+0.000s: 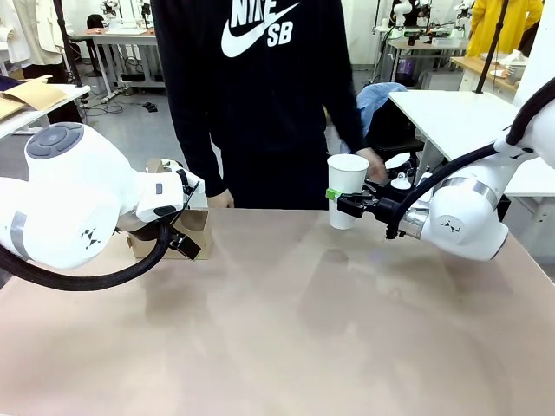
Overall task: Pour a drink into a cup and package it in a carrier.
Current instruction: When a person places the Paper Cup Lid on the 600 ml Paper Cup , lift the 600 ml Paper Cup.
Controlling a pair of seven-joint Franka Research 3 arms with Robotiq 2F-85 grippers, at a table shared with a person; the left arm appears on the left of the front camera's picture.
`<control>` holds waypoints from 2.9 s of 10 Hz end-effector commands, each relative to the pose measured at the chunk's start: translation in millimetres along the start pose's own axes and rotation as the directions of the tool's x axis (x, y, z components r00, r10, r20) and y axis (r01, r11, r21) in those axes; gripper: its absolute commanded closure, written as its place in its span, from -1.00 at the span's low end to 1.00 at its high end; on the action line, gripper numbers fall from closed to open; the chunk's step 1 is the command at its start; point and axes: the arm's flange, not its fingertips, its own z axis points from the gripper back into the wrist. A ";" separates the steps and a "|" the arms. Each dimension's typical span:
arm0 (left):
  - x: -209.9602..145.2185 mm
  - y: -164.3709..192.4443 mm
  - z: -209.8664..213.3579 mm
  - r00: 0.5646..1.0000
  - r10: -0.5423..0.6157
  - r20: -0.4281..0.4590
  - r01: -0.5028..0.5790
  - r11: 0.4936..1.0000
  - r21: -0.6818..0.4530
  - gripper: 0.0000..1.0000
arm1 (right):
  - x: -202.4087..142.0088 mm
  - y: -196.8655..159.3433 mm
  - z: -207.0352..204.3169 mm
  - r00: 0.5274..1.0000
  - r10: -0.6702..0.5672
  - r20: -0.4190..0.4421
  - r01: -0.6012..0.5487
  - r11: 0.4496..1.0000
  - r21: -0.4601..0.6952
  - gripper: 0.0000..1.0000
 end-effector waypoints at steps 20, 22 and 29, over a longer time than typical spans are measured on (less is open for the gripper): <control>-0.1 0.7 0.8 1.000 0.002 0.002 -0.002 1.000 -0.001 -1.00 | 5.0 3.2 -2.3 1.000 -0.006 0.018 0.006 1.000 -0.013 -0.61; -0.1 0.7 0.8 1.000 0.002 0.002 -0.002 1.000 -0.001 -1.00 | 5.0 3.2 -2.3 1.000 -0.006 0.018 0.006 1.000 -0.013 -0.61; -0.1 0.7 0.8 1.000 0.002 0.002 -0.002 1.000 -0.001 -1.00 | 5.0 3.2 -2.3 1.000 -0.006 0.018 0.006 1.000 -0.013 -0.61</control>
